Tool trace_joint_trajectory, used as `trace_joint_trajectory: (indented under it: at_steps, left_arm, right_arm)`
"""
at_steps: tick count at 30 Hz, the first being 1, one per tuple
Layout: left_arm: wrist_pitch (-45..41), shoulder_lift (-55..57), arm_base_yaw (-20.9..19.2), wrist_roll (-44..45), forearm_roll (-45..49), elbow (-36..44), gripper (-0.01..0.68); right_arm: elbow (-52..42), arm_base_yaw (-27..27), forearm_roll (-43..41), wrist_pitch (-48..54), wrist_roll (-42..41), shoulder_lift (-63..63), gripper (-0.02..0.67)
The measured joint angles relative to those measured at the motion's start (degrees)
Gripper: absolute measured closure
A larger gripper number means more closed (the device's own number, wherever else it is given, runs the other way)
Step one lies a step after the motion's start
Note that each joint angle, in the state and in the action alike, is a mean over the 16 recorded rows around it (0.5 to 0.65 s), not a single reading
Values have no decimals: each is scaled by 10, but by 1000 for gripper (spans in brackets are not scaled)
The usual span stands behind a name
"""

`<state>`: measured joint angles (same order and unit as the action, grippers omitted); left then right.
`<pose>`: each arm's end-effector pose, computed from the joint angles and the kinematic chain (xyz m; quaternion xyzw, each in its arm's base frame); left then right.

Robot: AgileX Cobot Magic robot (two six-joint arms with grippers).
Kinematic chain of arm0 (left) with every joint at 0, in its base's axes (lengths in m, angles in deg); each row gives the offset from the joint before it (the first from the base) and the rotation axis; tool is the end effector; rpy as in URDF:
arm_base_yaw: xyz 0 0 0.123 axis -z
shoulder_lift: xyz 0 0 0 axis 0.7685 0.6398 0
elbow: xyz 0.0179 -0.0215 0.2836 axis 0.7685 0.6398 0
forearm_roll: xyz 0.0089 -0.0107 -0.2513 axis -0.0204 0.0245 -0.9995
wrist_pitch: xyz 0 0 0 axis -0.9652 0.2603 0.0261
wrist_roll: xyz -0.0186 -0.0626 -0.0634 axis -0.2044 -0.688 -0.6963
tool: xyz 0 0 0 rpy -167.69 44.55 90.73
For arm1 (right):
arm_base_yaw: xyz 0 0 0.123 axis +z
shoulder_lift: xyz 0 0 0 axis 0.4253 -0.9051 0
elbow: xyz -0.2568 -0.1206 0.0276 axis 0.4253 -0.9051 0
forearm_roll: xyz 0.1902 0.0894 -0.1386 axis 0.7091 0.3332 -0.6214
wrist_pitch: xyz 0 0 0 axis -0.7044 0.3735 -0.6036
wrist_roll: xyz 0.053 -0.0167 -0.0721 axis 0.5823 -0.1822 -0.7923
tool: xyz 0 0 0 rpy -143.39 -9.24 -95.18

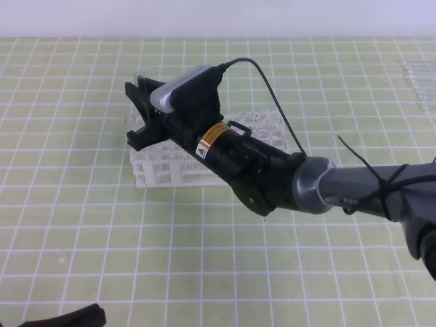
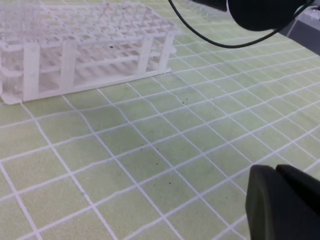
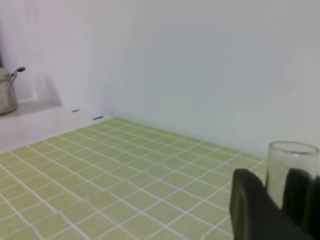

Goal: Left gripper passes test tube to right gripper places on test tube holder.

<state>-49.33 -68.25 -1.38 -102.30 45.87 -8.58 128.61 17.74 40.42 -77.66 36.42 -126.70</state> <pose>0.0574 -0.0599 0.1875 0.2400 0.7536 -0.2940 0.5368 0.3555 0.3457 0.2155 -0.2523 0.6036 0.3476 0.6717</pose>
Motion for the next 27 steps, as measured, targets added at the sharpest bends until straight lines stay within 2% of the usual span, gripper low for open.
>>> trace_joint_trajectory:
  at_steps: [20, 24, 27]
  left_arm:
    - [0, 0, 0, 0, -1, -1, 671]
    - [0, 0, 0, 0, -1, -1, 671]
    - [1, 0, 0, 0, -2, -1, 673]
  right_arm:
    - [0, 0, 0, 13, -1, -12, 549]
    - [0, 0, 1, 19, -1, -12, 521]
    - [0, 0, 2, 22, -1, -12, 473]
